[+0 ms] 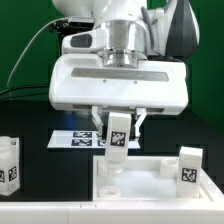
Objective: Assemble square table
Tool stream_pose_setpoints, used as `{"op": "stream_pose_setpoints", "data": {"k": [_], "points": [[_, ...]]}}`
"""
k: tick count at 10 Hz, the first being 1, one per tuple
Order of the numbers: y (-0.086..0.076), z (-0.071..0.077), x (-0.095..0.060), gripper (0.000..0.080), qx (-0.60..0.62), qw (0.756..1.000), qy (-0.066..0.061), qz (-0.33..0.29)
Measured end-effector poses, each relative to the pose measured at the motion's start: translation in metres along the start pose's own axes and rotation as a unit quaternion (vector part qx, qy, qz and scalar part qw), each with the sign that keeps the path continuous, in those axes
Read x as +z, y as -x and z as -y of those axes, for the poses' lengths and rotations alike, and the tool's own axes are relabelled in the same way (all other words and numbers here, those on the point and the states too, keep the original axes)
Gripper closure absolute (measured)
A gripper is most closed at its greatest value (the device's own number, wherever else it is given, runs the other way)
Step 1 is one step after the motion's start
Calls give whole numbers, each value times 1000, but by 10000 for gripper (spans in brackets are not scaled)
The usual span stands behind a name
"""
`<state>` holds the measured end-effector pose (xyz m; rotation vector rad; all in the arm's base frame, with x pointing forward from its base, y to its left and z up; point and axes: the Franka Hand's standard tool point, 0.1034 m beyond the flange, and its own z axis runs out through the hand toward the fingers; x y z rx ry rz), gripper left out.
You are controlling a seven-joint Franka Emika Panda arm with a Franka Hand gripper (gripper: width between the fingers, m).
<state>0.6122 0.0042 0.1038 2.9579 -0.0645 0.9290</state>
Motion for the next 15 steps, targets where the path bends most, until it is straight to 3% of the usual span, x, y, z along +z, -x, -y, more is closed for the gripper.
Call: {"op": "stream_pose_setpoints", "data": {"k": [3, 6, 10, 15], "points": [[0, 0, 1, 518, 0, 1000, 0, 1], [-6, -7, 10, 518, 13, 999, -12, 31], [8, -10, 24, 518, 15, 999, -9, 43], [18, -1, 34, 518, 12, 999, -10, 48]]}}
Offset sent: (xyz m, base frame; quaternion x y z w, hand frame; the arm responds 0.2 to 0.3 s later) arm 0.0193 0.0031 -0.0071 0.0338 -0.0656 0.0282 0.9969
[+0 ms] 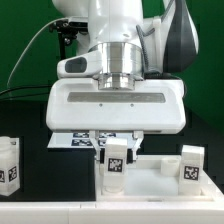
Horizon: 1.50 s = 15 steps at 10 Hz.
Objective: Assemble square table
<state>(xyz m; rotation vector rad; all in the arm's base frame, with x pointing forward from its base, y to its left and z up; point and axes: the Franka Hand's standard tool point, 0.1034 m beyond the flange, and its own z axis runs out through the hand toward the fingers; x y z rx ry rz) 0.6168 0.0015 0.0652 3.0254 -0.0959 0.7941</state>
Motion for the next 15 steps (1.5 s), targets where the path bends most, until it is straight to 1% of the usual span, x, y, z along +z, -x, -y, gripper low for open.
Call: {"op": "stream_pose_setpoints", "data": {"k": [3, 6, 7, 8, 9, 10, 11, 12, 13, 14, 15], "points": [[-1, -2, 1, 518, -2, 1000, 8, -22], [-1, -2, 2, 512, -2, 1000, 8, -20], [0, 1, 2, 272, -1, 1000, 1, -3], [-7, 2, -6, 272, 3, 1000, -11, 21], [-13, 6, -15, 176, 10, 997, -31, 68], [-23, 7, -19, 158, 24, 993, -45, 104], [-26, 10, -20, 158, 32, 985, -60, 156], [-31, 10, -22, 151, 29, 978, -69, 196], [-31, 6, -21, 151, 31, 971, -74, 225], [-30, 1, -19, 150, 25, 969, -73, 237], [-28, -6, -15, 150, 16, 970, -71, 232]]}}
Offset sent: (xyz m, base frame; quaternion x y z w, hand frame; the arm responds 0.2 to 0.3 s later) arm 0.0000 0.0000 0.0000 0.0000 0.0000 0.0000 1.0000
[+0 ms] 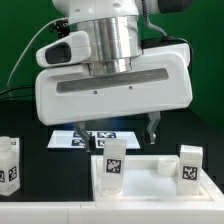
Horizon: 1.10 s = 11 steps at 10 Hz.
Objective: Assemble square table
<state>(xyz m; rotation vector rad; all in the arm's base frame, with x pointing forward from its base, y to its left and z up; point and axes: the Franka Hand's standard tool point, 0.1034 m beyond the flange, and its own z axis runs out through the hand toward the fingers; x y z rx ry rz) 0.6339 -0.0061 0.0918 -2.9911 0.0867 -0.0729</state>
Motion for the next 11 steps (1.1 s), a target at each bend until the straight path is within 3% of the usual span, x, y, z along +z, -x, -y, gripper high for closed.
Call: {"op": "stream_pose_setpoints", "data": {"k": [1, 3, 6, 9, 11], "points": [[2, -9, 4, 150, 0, 1000, 6, -7], [2, -13, 12, 150, 7, 1000, 11, -14], [3, -12, 13, 515, 50, 999, 9, -13], [3, -12, 13, 515, 148, 989, 7, -14], [1, -6, 15, 515, 281, 959, 8, -21]]}}
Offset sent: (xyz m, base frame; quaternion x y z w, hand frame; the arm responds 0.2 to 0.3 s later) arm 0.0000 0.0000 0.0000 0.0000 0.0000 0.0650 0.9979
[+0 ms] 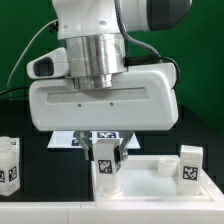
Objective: Assemble square table
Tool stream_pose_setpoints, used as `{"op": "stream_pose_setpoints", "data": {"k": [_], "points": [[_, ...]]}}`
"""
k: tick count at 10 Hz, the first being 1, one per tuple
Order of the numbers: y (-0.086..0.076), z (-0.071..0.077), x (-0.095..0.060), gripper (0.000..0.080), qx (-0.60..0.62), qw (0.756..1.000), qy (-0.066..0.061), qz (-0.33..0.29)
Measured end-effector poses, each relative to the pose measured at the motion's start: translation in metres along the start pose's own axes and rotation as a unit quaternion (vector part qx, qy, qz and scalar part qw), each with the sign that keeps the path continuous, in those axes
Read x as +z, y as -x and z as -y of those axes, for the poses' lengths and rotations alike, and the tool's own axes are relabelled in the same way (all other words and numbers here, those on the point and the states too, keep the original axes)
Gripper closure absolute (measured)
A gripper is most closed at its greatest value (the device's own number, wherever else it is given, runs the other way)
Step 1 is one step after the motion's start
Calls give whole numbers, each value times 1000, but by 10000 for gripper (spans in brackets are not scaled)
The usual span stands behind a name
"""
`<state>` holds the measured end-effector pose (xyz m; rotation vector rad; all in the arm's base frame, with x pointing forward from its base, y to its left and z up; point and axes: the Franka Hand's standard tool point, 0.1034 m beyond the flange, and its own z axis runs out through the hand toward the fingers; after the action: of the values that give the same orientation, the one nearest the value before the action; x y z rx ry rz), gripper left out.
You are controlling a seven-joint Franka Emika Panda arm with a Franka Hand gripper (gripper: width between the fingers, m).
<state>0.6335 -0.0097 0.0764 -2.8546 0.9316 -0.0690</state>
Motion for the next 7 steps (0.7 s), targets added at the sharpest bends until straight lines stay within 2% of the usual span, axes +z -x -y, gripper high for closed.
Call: {"op": "stream_pose_setpoints", "data": {"k": [1, 2, 5, 7], "points": [[0, 1, 0, 515, 60, 998, 2, -2], [1, 1, 1, 515, 171, 985, 0, -8], [2, 3, 2, 515, 390, 921, -19, 4], [2, 3, 2, 515, 369, 929, -19, 4]]}}
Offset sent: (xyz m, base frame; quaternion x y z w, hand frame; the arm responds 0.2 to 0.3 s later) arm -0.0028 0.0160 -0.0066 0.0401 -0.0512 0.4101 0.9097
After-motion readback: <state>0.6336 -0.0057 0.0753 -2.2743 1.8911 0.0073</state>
